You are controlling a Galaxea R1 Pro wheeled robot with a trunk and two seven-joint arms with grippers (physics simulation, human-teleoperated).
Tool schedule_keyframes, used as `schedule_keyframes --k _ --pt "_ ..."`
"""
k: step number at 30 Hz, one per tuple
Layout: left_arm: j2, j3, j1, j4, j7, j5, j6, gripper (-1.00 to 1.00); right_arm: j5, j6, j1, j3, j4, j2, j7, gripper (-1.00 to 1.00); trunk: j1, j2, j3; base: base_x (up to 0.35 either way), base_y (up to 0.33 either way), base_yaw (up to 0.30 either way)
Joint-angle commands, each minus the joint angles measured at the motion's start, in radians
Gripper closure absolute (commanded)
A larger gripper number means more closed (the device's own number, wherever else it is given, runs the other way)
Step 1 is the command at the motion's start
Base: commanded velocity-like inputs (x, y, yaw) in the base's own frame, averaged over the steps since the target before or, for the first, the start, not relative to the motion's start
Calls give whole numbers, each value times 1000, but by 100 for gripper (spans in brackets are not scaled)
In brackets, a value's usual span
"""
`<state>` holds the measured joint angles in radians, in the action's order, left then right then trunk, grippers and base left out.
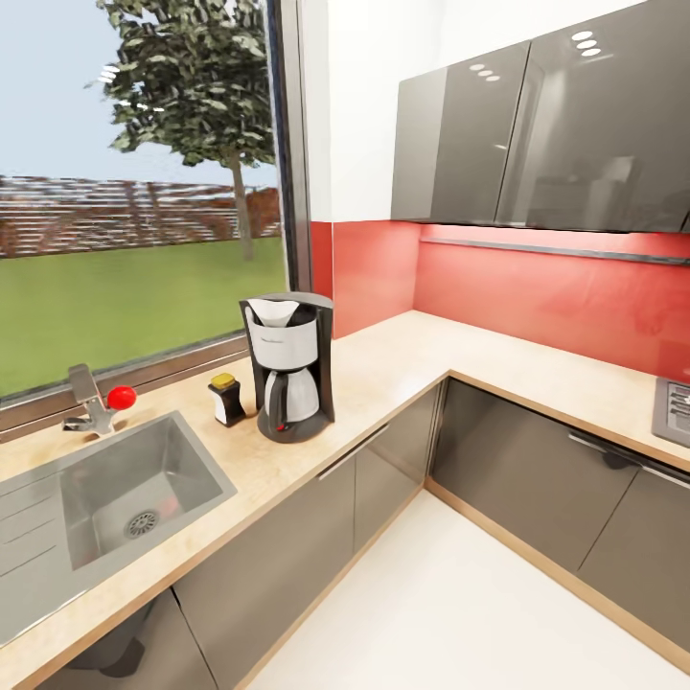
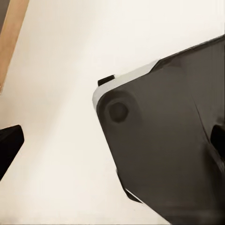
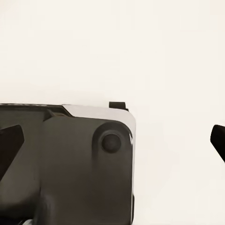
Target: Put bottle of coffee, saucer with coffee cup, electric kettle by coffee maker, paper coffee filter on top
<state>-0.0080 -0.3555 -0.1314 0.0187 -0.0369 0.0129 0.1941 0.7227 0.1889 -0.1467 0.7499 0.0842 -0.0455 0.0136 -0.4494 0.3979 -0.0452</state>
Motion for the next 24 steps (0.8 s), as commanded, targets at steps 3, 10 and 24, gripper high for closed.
schedule_keyframes --k 3,10,24 --pt "34 -2 36 17 -18 -16 -1 -100 13 1 -1 7 0 -1 1 -100 -1 2 -2 0 0 0" --pt "35 25 45 17 -147 -365 -68 -100 11 0 -1 6 -3 -1 2 -100 -1 2 -3 0 0 57" --pt "39 24 71 18 -134 -423 -68 -100 10 0 -1 8 -4 -1 2 -100 -1 2 -13 0 0 241"
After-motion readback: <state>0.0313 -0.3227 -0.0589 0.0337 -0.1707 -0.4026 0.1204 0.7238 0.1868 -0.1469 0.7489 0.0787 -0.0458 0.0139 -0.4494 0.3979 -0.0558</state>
